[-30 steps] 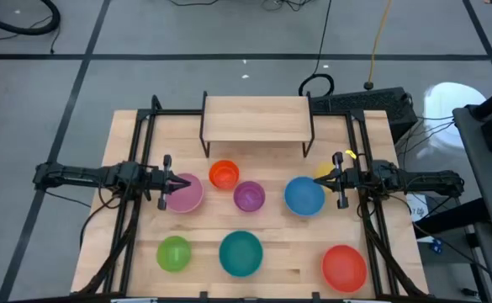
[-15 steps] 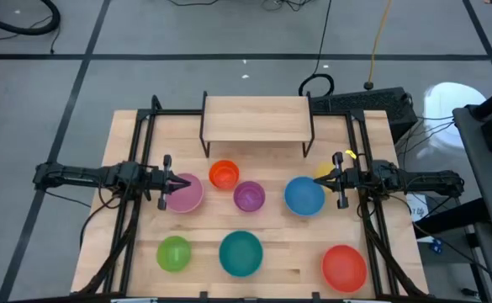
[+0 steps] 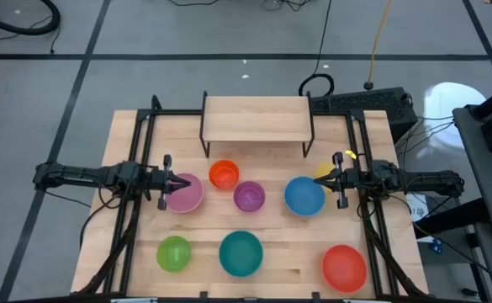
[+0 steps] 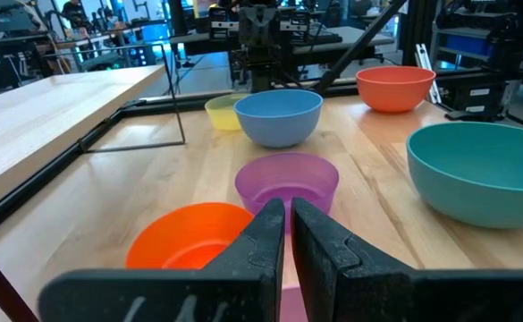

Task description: Place and stack bowls onto a shelf

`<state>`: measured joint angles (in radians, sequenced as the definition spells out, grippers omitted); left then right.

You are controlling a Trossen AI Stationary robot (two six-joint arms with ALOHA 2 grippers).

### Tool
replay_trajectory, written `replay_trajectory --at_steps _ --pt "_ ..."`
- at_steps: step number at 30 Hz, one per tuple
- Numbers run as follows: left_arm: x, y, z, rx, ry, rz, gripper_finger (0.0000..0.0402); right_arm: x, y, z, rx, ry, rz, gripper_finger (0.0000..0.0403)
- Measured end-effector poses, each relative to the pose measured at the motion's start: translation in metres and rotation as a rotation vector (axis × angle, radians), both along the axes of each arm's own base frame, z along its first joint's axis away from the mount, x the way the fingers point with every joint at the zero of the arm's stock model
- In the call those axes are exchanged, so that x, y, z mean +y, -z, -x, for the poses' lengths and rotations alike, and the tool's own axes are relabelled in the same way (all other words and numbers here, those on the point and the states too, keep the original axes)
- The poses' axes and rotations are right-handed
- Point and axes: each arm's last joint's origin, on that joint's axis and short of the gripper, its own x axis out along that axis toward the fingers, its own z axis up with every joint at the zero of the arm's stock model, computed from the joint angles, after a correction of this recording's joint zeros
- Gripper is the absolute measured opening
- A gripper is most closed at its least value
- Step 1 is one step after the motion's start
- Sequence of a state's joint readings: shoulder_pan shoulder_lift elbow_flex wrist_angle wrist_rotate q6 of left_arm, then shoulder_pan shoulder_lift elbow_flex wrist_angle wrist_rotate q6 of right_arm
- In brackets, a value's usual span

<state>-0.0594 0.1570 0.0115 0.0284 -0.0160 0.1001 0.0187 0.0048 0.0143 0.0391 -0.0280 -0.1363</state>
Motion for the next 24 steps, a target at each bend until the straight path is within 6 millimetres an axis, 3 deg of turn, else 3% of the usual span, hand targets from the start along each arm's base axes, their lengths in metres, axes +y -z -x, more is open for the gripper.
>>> replay_trajectory --at_steps 18,24 --pt "0.0 0.0 0.0 0.0 0.0 0.0 0.0031 0.0 -0.001 0.0 -0.009 0.001 0.038 0.0" --pt "0.0 0.0 0.0 0.0 0.001 0.0 0.0031 0.0 -0.011 0.001 -0.114 0.0 0.0 0.0"
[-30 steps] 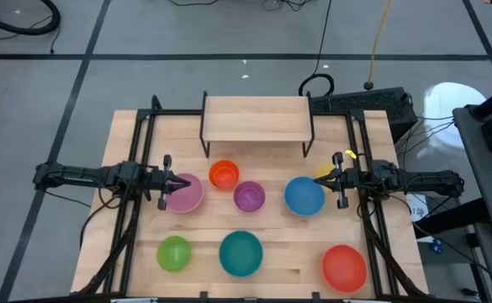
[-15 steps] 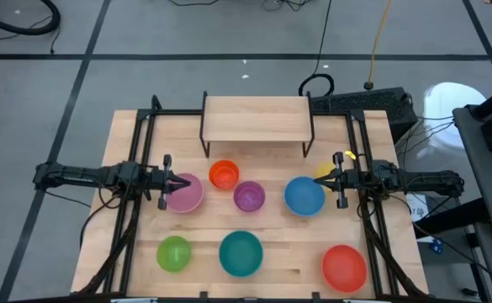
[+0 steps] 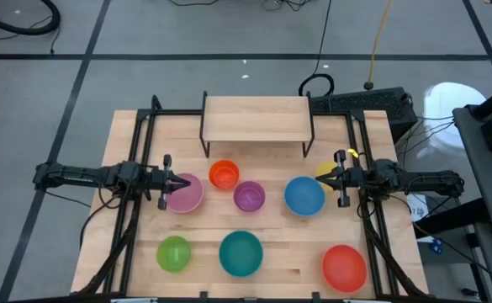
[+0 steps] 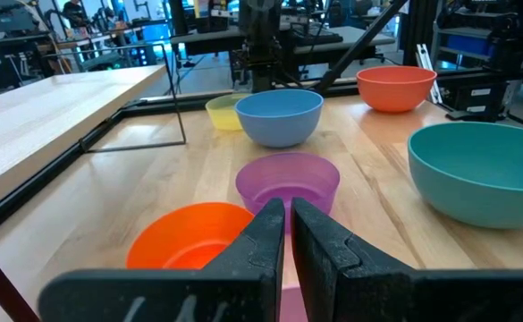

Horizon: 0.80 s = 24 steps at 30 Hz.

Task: Place and stack bowls onto a shelf
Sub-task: Put the blue bowl on the shelf

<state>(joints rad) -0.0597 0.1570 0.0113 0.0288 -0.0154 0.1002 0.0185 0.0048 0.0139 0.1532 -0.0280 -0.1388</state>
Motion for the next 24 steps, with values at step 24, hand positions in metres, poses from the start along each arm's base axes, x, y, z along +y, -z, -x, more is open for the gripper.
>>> replay_trajectory --at_steps 24 --pt "0.0 -0.003 0.0 -0.025 0.003 0.002 0.0031 -0.002 -0.048 -0.001 -0.062 0.015 -0.346 0.0"
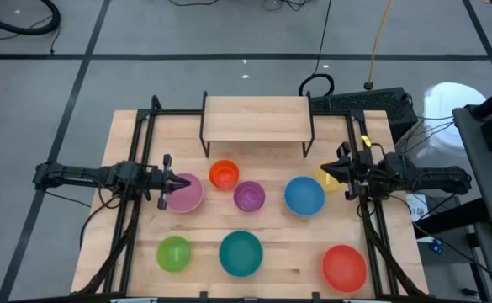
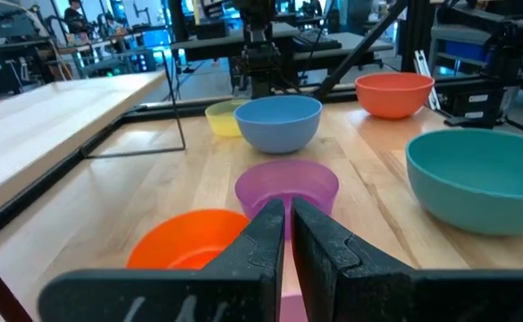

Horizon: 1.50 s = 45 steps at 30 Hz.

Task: Place and stack bowls onto a shelf
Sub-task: Put the blue bowl on the shelf

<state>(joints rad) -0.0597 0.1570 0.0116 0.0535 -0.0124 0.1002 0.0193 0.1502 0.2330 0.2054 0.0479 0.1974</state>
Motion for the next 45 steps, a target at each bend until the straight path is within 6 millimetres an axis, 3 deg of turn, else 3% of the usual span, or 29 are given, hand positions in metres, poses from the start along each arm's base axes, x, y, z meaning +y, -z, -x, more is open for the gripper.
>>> replay_trajectory --at_steps 17,25,29,33,41,45 --pt "0.0 -0.001 0.0 -0.01 -0.004 0.0 0.0031 0.0 -0.118 -0.012 -0.038 -0.004 -0.025 0.0" --pt "0.001 -0.008 0.0 -0.081 -0.03 0.11 0.0031 0.0 -0.131 -0.015 -0.049 0.001 -0.006 0.0" --pt "0.001 -0.029 0.001 -0.166 -0.037 0.22 0.0031 0.0 -0.127 -0.018 -0.005 -0.003 -0.024 0.0" --pt "0.001 -0.056 0.002 -0.137 -0.047 0.253 0.0031 0.0 -0.123 -0.025 0.028 -0.003 -0.026 0.0" --pt "0.001 -0.141 -0.002 -0.117 -0.05 0.244 0.0031 0.001 -0.117 -0.038 0.082 -0.002 -0.025 0.0" --pt "0.001 -0.183 -0.004 -0.067 -0.06 0.328 0.0031 0.001 -0.114 -0.045 0.109 -0.002 -0.025 0.0"
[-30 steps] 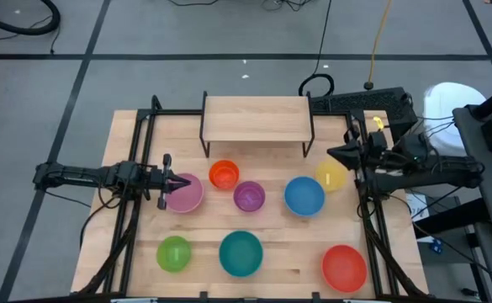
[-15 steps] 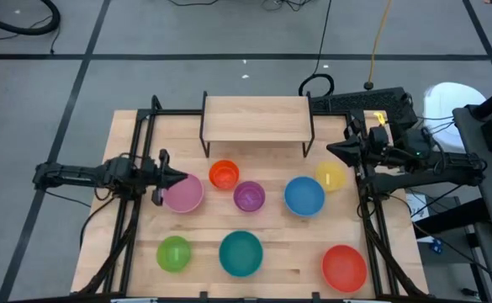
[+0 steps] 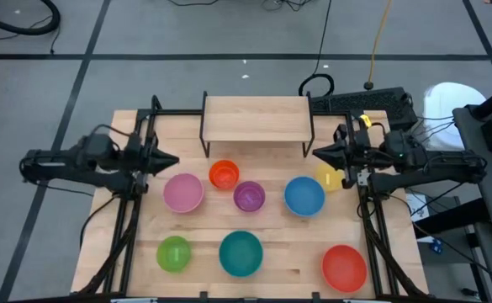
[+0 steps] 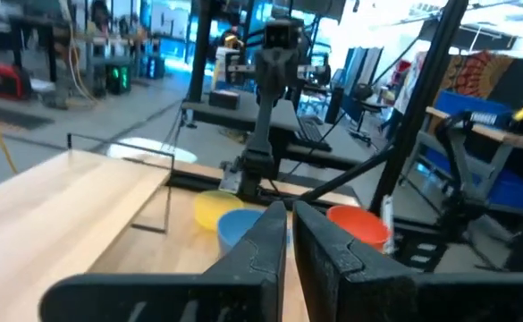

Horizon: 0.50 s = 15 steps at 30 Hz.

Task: Place and stack bowls onto a shelf
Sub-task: Put the blue bowl on the shelf

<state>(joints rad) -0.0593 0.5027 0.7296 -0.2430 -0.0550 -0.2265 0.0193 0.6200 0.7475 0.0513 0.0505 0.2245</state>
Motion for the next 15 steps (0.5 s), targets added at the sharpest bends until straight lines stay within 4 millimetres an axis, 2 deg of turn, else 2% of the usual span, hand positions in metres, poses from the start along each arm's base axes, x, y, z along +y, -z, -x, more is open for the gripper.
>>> replay_trajectory --at_steps 4,8,12,15 --pt "-0.001 -0.033 -0.004 0.017 0.009 -0.033 0.0031 0.0 0.003 -0.005 0.022 -0.001 -0.003 0.0" --pt "-0.001 -0.048 -0.014 0.031 0.014 -0.08 0.0031 0.0 0.006 -0.011 0.048 -0.002 -0.023 0.0" --pt "-0.002 -0.043 -0.03 0.082 0.009 -0.096 0.0031 0.001 0.016 -0.017 0.137 0.051 -0.064 0.0" --pt "-0.005 -0.025 -0.046 0.168 0.001 -0.106 0.0031 0.005 0.025 -0.024 0.211 0.086 -0.082 0.0"
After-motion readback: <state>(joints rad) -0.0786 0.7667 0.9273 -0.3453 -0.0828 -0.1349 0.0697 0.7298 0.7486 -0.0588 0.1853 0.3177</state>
